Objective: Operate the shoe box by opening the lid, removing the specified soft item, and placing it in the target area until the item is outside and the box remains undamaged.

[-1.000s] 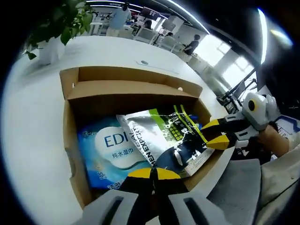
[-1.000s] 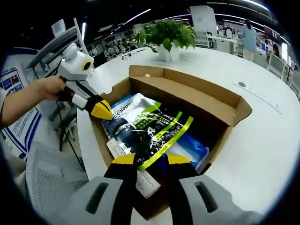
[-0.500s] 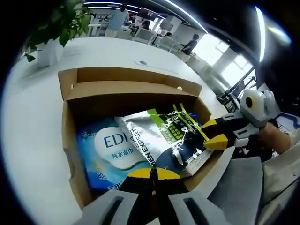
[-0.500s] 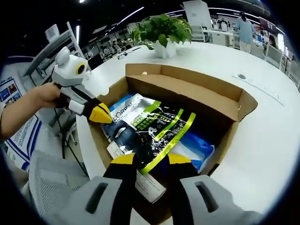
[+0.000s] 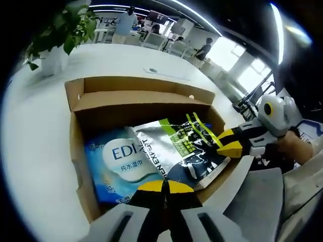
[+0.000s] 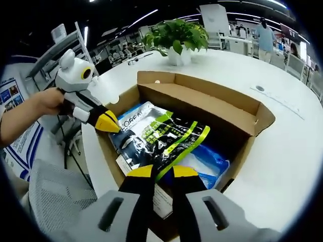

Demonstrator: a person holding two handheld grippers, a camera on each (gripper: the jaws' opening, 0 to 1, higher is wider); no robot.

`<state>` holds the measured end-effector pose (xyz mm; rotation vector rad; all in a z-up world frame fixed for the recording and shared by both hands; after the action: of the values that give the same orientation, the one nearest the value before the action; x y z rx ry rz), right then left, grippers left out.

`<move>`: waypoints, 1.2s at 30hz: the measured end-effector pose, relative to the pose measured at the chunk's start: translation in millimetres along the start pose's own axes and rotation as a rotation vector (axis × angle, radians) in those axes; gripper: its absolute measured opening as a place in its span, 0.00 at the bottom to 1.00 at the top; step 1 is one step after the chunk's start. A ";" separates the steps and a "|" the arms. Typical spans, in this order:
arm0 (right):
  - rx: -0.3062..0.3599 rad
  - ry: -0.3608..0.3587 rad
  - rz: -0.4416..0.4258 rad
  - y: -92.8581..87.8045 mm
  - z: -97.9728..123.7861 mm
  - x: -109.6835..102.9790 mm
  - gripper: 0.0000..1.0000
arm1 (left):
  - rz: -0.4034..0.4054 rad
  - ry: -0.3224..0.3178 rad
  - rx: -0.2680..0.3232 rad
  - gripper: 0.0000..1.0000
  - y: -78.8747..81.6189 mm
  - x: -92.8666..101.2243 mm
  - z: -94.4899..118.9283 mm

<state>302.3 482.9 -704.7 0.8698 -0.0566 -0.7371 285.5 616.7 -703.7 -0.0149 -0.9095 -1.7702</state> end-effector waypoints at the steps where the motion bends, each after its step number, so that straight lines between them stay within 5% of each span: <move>1: 0.003 0.001 0.006 0.6 0.9 -0.2 0.09 | -0.001 0.000 0.003 0.00 0.8 0.7 0.7; 20: 0.067 -0.017 -0.029 21.5 37.9 13.1 0.03 | -0.038 0.004 0.045 0.00 28.9 31.7 5.2; 36: 0.053 -0.084 -0.094 4.5 79.4 41.9 0.01 | -0.109 -0.047 0.022 0.00 43.2 79.0 -16.3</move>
<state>310.1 405.8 -659.3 0.8962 -0.1105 -0.8633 295.3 538.6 -657.1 0.0077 -0.9790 -1.8678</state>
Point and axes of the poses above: the point that each gripper's makers call its tool centre point, and the gripper's own axes: z roughly backward along the fingers, x roughly to its right, y roughly out of its top, the point moved 2 cm from there along z, roughly backward along the fingers
